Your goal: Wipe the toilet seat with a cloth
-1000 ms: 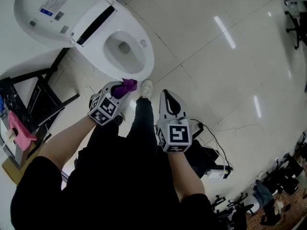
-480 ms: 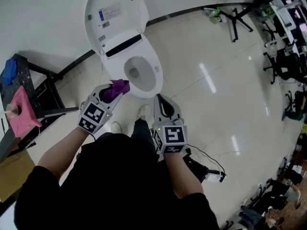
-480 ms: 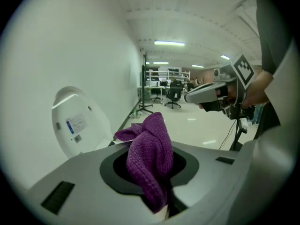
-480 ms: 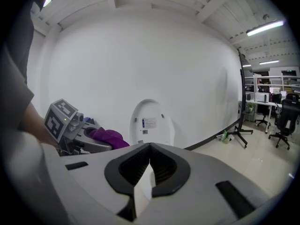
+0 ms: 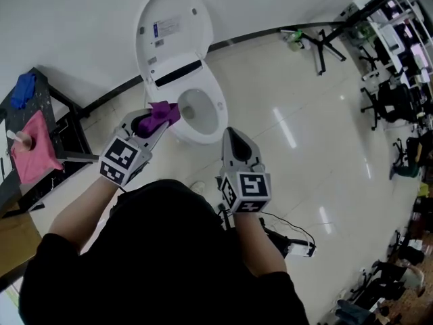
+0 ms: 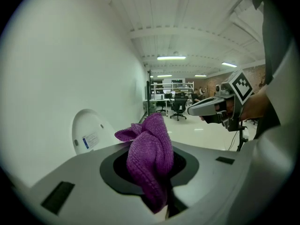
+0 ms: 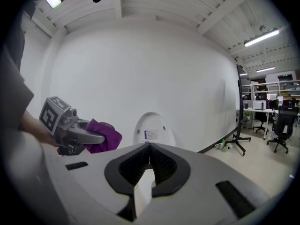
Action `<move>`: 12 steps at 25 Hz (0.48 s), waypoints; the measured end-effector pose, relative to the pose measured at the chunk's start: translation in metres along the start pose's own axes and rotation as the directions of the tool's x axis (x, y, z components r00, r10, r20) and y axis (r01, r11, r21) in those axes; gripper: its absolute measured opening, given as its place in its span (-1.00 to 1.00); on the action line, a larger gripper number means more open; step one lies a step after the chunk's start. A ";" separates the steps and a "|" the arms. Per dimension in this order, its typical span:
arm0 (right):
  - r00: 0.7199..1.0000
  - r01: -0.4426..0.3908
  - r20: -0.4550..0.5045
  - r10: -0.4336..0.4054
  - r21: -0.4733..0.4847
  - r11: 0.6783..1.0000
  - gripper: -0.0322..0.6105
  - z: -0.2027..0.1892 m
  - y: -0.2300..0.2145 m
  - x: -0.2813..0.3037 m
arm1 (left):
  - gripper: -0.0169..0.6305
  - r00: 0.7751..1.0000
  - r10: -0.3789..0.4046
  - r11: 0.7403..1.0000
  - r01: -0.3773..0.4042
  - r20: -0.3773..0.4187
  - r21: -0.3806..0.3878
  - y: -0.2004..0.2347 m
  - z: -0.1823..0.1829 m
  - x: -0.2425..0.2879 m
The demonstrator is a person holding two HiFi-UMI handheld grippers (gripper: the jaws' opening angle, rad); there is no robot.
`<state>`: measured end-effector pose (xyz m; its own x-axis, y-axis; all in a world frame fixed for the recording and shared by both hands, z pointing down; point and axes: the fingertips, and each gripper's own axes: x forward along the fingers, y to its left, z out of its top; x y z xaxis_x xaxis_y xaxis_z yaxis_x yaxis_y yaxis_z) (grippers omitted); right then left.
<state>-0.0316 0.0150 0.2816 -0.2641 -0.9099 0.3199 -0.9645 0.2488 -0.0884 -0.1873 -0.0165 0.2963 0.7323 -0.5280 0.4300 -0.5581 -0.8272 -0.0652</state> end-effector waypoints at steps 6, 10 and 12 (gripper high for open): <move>1.000 -0.009 0.009 0.009 0.021 1.000 -0.85 -0.001 -0.026 -0.013 | -0.66 0.999 0.038 0.999 -0.038 0.011 0.014 -0.012 0.018 0.015; 0.999 0.035 -0.012 -0.034 0.063 0.997 -0.85 -0.015 -0.038 -0.020 | -0.66 1.000 -0.014 1.000 0.014 0.002 0.018 -0.024 0.020 0.033; 0.997 0.080 -0.010 -0.079 0.084 0.993 -0.85 -0.018 -0.047 -0.024 | -0.66 0.998 -0.061 0.998 0.061 -0.001 0.030 -0.029 0.021 0.045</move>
<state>0.0199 0.0315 0.2949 -0.1870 -0.9232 0.3358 -0.9790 0.1468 -0.1414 -0.1301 -0.0205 0.2988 0.7648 -0.4763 0.4338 -0.5003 -0.8633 -0.0659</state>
